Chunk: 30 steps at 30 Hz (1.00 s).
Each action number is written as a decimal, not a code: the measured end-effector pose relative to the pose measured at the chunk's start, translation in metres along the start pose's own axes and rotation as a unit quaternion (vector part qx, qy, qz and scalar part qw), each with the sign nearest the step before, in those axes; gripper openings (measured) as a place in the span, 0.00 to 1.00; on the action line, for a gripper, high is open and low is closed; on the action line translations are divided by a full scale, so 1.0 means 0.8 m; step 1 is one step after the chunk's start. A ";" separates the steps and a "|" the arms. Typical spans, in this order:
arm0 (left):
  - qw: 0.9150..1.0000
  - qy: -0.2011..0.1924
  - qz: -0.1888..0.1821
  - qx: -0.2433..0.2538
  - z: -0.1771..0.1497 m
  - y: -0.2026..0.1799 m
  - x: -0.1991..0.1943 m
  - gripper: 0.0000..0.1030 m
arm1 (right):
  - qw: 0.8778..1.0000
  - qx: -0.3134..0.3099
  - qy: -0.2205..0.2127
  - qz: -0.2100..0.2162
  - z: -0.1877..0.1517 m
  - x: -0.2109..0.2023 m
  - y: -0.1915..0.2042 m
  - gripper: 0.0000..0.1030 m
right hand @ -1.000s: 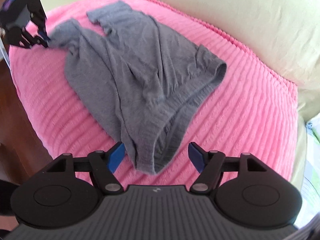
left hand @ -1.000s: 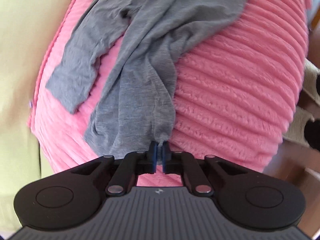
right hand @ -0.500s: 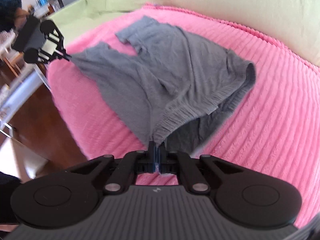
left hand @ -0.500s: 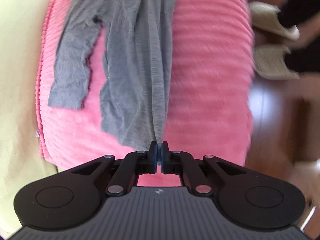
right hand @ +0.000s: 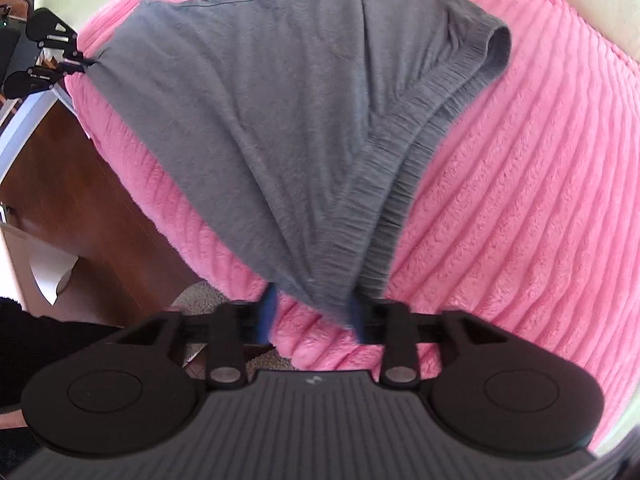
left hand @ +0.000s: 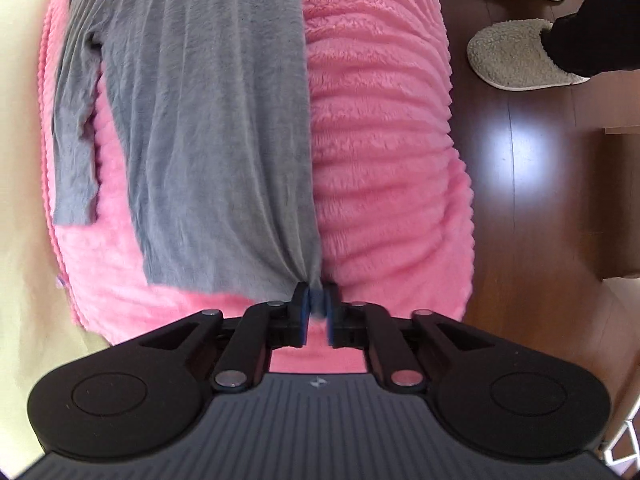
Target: Fold clothes
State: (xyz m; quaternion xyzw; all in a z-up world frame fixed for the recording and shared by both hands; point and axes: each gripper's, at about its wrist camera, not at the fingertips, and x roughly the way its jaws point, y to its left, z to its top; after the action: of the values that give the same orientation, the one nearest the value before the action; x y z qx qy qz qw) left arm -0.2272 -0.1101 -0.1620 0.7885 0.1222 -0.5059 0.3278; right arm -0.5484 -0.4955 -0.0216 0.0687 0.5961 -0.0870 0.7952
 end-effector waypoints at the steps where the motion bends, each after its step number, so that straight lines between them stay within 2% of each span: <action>1: 1.000 0.002 -0.015 -0.015 -0.003 0.008 -0.003 0.24 | 1.000 0.011 -0.011 -0.011 0.002 -0.012 -0.003 0.72; 2: 0.998 0.004 -0.042 -0.045 -0.008 0.021 -0.008 0.24 | 0.999 0.026 -0.022 -0.009 0.004 -0.021 -0.009 0.72; 3: 0.993 0.006 -0.080 -0.085 -0.014 0.035 -0.018 0.24 | 0.998 0.055 -0.038 -0.013 0.007 -0.034 -0.018 0.72; 4: 0.988 0.005 -0.102 -0.113 -0.018 0.045 -0.026 0.25 | 0.995 0.086 -0.055 -0.019 0.010 -0.047 -0.028 0.72; 6: 0.976 -0.012 -0.109 -0.186 -0.027 0.084 -0.039 0.25 | 0.987 0.126 -0.085 -0.044 0.019 -0.072 -0.042 0.68; 8: 0.966 -0.033 -0.087 -0.241 -0.023 0.128 -0.048 0.24 | 0.984 0.114 -0.107 -0.083 0.034 -0.088 -0.041 0.61; 10: 0.954 -0.073 -0.049 -0.288 -0.006 0.183 -0.059 0.25 | 0.985 0.064 -0.121 -0.105 0.058 -0.087 -0.031 0.29; 12: 0.935 -0.123 -0.015 -0.332 0.028 0.245 -0.064 0.24 | 0.984 0.044 -0.133 -0.106 0.089 -0.077 -0.031 0.18; 15: 0.915 -0.185 -0.016 -0.357 0.079 0.318 -0.061 0.24 | 0.983 0.039 -0.150 -0.096 0.135 -0.062 -0.048 0.17; 16: 0.912 -0.201 -0.021 -0.356 0.094 0.340 -0.058 0.26 | 0.983 0.046 -0.157 -0.089 0.157 -0.055 -0.060 0.19; 17: 0.913 -0.212 -0.026 -0.348 0.104 0.356 -0.055 0.27 | 0.983 0.049 -0.156 -0.085 0.172 -0.049 -0.070 0.22; 19: 0.920 -0.216 -0.031 -0.325 0.117 0.388 -0.044 0.27 | 0.984 0.046 -0.153 -0.077 0.194 -0.039 -0.090 0.29; 24: 0.939 -0.202 -0.064 -0.269 0.142 0.446 0.002 0.27 | 0.990 -0.006 -0.130 -0.049 0.235 -0.012 -0.123 0.31; 30: 0.941 -0.225 -0.077 -0.242 0.166 0.471 0.021 0.27 | 0.995 -0.030 -0.096 -0.025 0.266 0.028 -0.136 0.31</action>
State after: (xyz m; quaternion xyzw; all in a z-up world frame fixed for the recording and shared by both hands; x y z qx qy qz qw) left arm -0.1170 -0.4825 -0.0648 0.5390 0.2241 -0.6490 0.4879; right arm -0.3670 -0.6483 0.0161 0.0214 0.5211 -0.0952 0.8479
